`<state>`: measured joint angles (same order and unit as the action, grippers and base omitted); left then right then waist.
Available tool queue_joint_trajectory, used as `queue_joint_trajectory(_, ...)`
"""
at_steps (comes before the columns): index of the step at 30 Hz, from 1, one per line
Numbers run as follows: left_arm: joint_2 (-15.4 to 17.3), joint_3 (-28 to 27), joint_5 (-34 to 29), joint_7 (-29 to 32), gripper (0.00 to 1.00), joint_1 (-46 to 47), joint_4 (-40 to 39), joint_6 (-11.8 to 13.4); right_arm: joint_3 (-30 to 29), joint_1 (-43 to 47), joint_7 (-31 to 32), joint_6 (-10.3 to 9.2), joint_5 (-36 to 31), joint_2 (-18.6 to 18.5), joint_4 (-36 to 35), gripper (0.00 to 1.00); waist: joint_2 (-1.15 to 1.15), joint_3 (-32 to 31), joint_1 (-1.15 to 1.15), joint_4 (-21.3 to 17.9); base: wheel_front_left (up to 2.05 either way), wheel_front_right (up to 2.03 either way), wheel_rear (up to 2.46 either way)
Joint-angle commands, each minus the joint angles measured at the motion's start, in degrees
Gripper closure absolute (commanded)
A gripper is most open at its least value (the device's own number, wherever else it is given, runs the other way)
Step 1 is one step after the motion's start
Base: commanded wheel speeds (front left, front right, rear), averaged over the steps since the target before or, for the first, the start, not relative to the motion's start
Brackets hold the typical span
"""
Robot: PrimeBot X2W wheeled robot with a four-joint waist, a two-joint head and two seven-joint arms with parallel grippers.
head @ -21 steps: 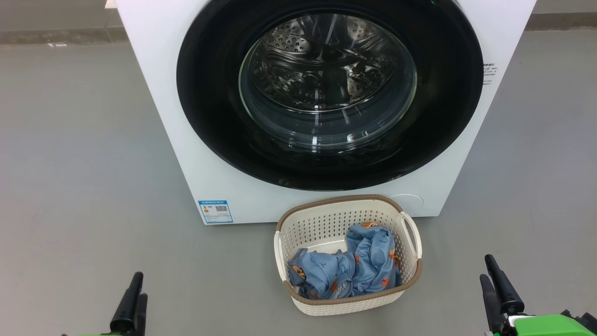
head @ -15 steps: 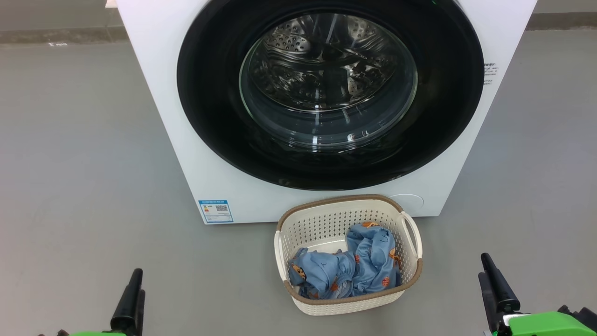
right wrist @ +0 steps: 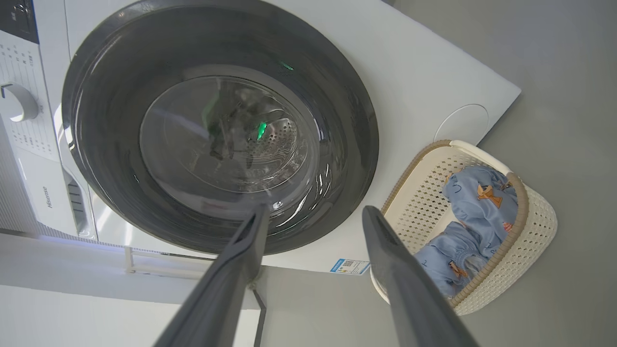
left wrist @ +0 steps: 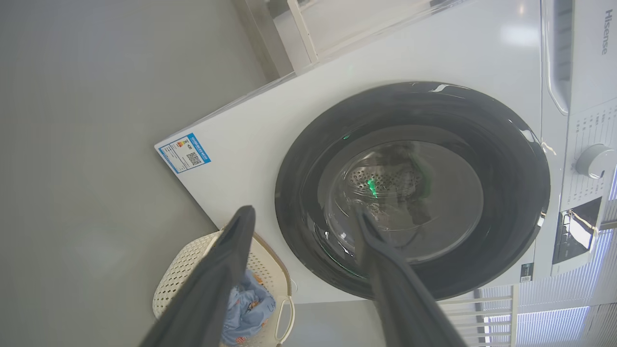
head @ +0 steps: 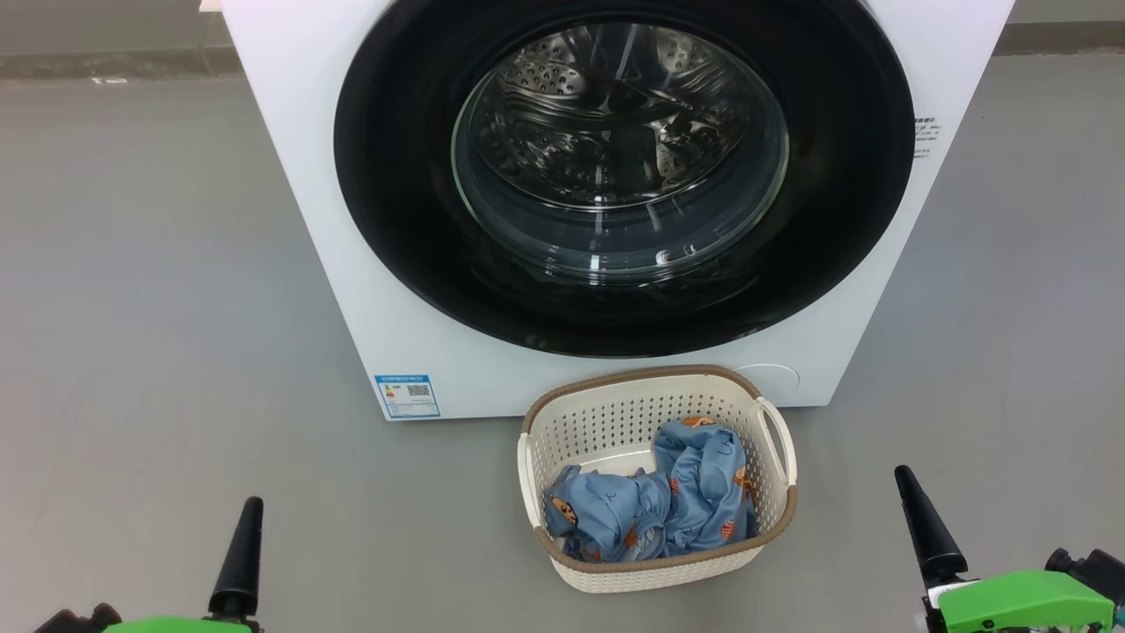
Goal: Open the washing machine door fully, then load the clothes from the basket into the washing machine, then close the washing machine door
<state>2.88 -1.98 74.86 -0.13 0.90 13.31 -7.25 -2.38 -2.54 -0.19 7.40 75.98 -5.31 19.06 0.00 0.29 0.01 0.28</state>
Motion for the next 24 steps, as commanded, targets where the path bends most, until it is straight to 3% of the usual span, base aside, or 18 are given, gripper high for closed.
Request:
queue_joint_trajectory(1, 1.23, -0.52, -1.49, -0.74, 0.00, 1.07, -1.90, -0.12, 0.81, -2.83, -0.72, 0.03, -1.60, -0.92, -1.55, 0.00, 0.00, 0.01, -0.01, 0.00, 0.00, 0.00, 0.00)
queue_joint_trajectory(24, 2.51, 0.11, -23.77, -4.77, 0.00, 0.93, -3.85, -0.15, 2.70, -3.89, -4.74, 0.05, -19.81, -2.99, -1.01, 0.00, 0.00, 0.40, -0.01, 0.06, 0.00, 0.00, 0.00)
